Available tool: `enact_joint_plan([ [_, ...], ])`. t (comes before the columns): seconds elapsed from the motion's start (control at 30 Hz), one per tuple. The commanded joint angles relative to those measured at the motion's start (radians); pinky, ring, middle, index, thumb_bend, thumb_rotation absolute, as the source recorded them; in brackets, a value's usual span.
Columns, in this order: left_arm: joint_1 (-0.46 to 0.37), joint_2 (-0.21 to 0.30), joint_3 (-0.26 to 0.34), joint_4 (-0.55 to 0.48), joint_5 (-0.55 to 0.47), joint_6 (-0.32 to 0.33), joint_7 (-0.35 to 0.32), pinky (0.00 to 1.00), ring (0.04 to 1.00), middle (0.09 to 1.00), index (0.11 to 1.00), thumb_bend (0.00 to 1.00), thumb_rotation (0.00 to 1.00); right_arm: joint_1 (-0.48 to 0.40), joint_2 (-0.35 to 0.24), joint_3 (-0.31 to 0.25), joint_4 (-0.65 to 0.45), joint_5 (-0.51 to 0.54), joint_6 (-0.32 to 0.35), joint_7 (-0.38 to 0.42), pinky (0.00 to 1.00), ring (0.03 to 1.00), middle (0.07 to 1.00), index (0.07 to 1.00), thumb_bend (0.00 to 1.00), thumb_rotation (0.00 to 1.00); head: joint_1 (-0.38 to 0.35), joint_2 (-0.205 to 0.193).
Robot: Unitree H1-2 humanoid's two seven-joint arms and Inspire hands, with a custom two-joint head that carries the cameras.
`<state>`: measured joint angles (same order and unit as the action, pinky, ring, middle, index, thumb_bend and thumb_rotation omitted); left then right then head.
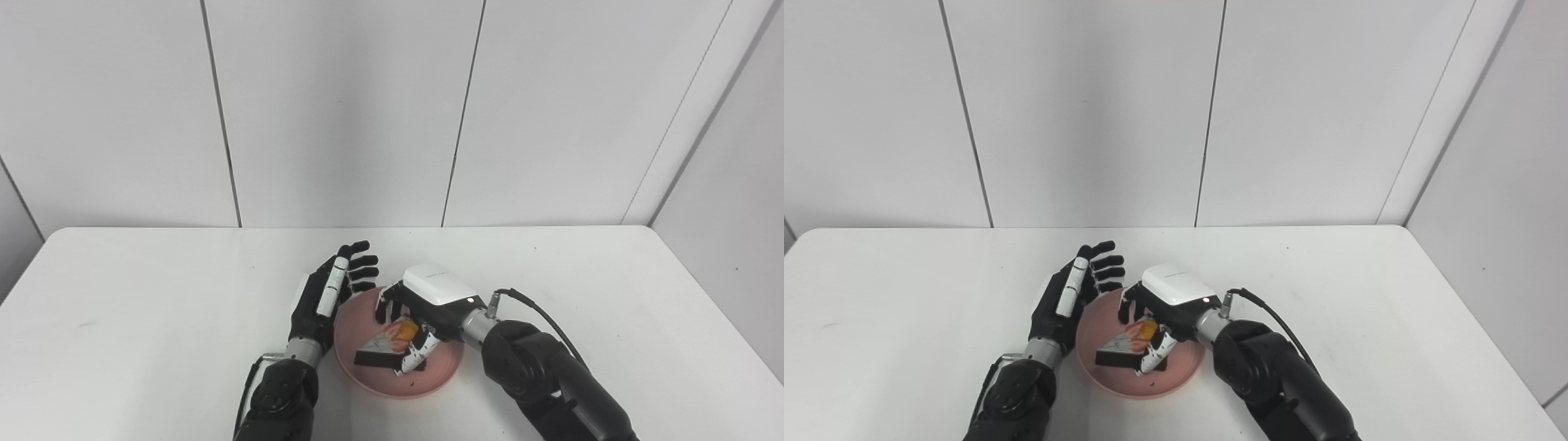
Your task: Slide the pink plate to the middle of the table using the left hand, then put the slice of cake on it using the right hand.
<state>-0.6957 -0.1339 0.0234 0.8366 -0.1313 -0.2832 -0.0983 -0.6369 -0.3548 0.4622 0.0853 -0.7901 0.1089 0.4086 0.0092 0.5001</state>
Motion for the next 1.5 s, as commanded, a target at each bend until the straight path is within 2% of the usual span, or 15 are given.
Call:
enact_joint_plan([
  [0.0,0.051,-0.003,-0.007,0.031,0.015,0.059,0.008,0.56,0.662,0.702,0.718,0.63,0.88,-0.023,-0.014,-0.014,-0.045,-0.007,-0.017,-0.006,0.56,0.685,0.728,0.694,0.96,0.58,0.002,0.002],
  [0.43,0.066,-0.003,-0.004,-0.004,0.004,0.081,0.002,0.58,0.682,0.709,0.715,0.62,0.87,-0.001,-0.037,-0.054,-0.128,0.007,-0.001,0.024,0.58,0.723,0.764,0.718,0.99,0.65,0.001,0.006],
  [0.53,0.071,-0.001,-0.001,-0.014,-0.001,0.088,-0.002,0.61,0.703,0.710,0.711,0.61,0.86,0.020,-0.030,-0.092,-0.161,0.032,-0.016,-0.016,0.57,0.707,0.747,0.702,1.00,0.65,0.000,0.008],
  [0.6,0.076,0.001,0.001,-0.022,-0.005,0.095,-0.007,0.63,0.710,0.708,0.706,0.62,0.85,0.041,-0.021,-0.124,-0.197,0.047,-0.020,-0.045,0.57,0.702,0.739,0.693,1.00,0.58,-0.001,0.010],
  [0.7,0.089,0.007,0.001,-0.045,-0.009,0.105,-0.022,0.65,0.719,0.720,0.716,0.63,0.85,0.070,-0.002,-0.170,-0.226,0.076,-0.050,-0.112,0.56,0.692,0.732,0.687,1.00,0.57,0.001,0.015],
  [0.8,0.101,0.013,0.002,-0.067,-0.014,0.121,-0.026,0.66,0.727,0.733,0.726,0.65,0.85,0.105,0.026,-0.234,-0.199,0.148,-0.154,-0.250,0.50,0.629,0.690,0.657,0.97,0.62,0.005,0.018],
  [0.9,0.117,0.023,0.005,-0.098,-0.010,0.141,-0.024,0.64,0.719,0.715,0.728,0.65,0.85,0.136,0.075,-0.297,-0.155,0.248,-0.256,-0.362,0.44,0.549,0.614,0.585,0.82,0.75,0.017,0.022],
  [0.93,0.124,0.029,0.005,-0.110,-0.009,0.149,-0.025,0.63,0.719,0.714,0.728,0.65,0.85,0.145,0.091,-0.313,-0.132,0.279,-0.294,-0.392,0.44,0.547,0.611,0.583,0.81,0.76,0.023,0.024],
  [1.03,0.149,0.041,0.013,-0.159,-0.013,0.178,-0.019,0.64,0.723,0.721,0.727,0.62,0.86,0.169,0.142,-0.354,-0.037,0.390,-0.402,-0.452,0.44,0.520,0.576,0.573,0.72,0.76,0.037,0.028],
  [1.13,0.187,0.047,0.049,-0.270,-0.045,0.252,0.000,0.64,0.725,0.726,0.735,0.62,0.87,0.190,0.221,-0.404,0.068,0.540,-0.472,-0.486,0.44,0.510,0.554,0.553,0.64,0.76,0.060,0.037],
  [1.27,0.241,0.076,0.056,-0.445,-0.029,0.324,0.004,0.68,0.763,0.762,0.767,0.61,0.88,0.211,0.329,-0.485,0.166,0.738,-0.431,-0.484,0.48,0.528,0.551,0.543,0.64,0.80,0.050,0.049],
  [1.3,0.255,0.085,0.050,-0.482,-0.021,0.330,0.003,0.72,0.802,0.794,0.760,0.61,0.86,0.211,0.344,-0.502,0.187,0.770,-0.420,-0.484,0.50,0.552,0.580,0.568,0.58,0.82,0.046,0.049],
  [1.33,0.274,0.093,0.045,-0.525,-0.010,0.340,0.009,0.73,0.805,0.798,0.760,0.60,0.86,0.208,0.362,-0.527,0.207,0.819,-0.394,-0.486,0.50,0.555,0.583,0.571,0.57,0.82,0.033,0.051],
  [1.4,0.296,0.101,0.041,-0.573,0.001,0.359,0.021,0.77,0.843,0.831,0.784,0.59,0.86,0.202,0.383,-0.563,0.236,0.883,-0.357,-0.492,0.51,0.571,0.617,0.594,0.59,0.83,0.023,0.048],
  [1.47,0.303,0.099,0.046,-0.591,0.008,0.380,0.043,0.79,0.877,0.869,0.814,0.61,0.86,0.193,0.401,-0.601,0.265,0.940,-0.318,-0.497,0.54,0.605,0.659,0.638,0.67,0.86,0.017,0.038],
])
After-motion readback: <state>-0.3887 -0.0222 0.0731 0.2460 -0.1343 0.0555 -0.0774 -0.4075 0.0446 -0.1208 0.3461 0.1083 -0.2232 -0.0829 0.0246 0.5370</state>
